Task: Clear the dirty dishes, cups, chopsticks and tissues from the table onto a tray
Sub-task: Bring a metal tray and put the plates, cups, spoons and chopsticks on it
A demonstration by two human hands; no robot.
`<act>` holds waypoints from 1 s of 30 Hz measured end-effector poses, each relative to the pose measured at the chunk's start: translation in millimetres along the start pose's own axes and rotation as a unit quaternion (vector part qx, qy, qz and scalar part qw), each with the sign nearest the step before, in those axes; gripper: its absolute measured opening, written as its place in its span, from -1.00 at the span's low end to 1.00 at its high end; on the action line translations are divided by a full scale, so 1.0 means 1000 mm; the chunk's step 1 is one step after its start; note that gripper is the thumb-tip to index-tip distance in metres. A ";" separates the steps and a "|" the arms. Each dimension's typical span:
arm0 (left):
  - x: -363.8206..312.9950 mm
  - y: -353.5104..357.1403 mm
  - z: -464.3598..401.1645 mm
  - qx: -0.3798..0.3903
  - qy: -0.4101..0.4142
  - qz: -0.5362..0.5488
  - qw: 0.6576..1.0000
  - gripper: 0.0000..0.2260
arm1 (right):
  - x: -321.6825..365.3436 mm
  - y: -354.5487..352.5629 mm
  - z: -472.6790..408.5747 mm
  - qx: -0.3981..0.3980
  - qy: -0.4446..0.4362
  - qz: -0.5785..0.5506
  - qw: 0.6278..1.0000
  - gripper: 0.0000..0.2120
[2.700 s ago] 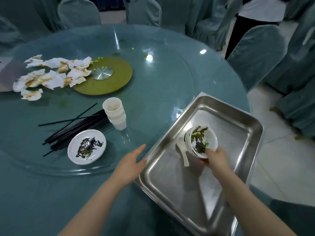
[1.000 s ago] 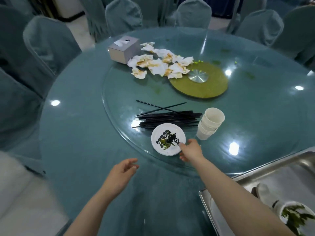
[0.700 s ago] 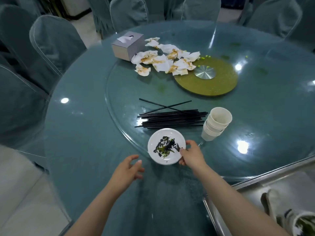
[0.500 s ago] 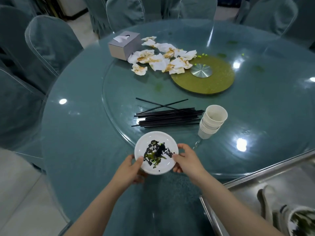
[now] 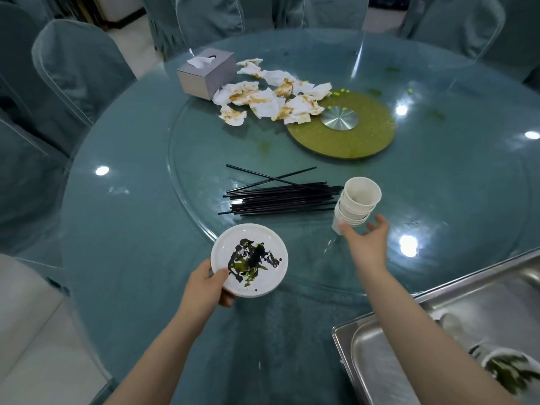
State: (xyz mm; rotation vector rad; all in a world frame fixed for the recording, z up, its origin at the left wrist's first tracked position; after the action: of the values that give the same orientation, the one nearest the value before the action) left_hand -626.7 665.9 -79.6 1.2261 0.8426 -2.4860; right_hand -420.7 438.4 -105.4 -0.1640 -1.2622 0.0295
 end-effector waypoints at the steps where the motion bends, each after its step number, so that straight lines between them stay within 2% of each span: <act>1: 0.001 -0.001 0.001 -0.004 -0.004 0.007 1.000 -0.84 | 0.005 0.003 -0.008 0.005 -0.014 -0.011 1.000 -0.19; 5: 0.002 -0.007 0.009 -0.023 -0.008 0.041 0.999 -0.87 | 0.014 0.017 -0.025 0.021 -0.087 -0.005 0.996 -0.38; 10: 0.001 -0.019 0.021 -0.022 0.015 0.055 0.998 -0.86 | 0.019 0.013 -0.013 0.029 -0.123 -0.006 0.992 -0.44; 14: 0.000 -0.026 0.031 -0.004 0.041 0.050 0.998 -0.86 | 0.028 -0.012 0.019 0.068 -0.146 -0.025 0.987 -0.44; 16: -0.002 -0.024 0.036 0.009 0.052 0.043 0.998 -0.86 | 0.029 -0.033 0.039 0.082 -0.143 -0.024 0.986 -0.43; 22: -0.006 0.003 0.054 0.077 0.077 0.034 0.994 -0.85 | 0.012 -0.118 0.111 0.057 -0.123 0.008 0.991 -0.57; 30: -0.003 0.034 0.074 0.132 0.084 0.037 0.987 -0.88 | -0.042 -0.180 0.185 0.048 -0.038 0.205 0.977 -0.54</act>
State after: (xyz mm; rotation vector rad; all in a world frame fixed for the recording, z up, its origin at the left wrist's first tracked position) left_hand -657.0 595.0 -54.9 1.5404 0.5006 -2.5214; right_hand -621.1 275.9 -65.6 -0.3390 -1.2816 0.4549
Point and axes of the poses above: each hand's wrist, its own z-axis away from the middle knuckle, its own y-axis out of the palm, x = y × z, the point moved 2 cm from there along -z, towards the middle knuckle, and after that the axes turned 9 degrees about -z, right-handed, at the moved point
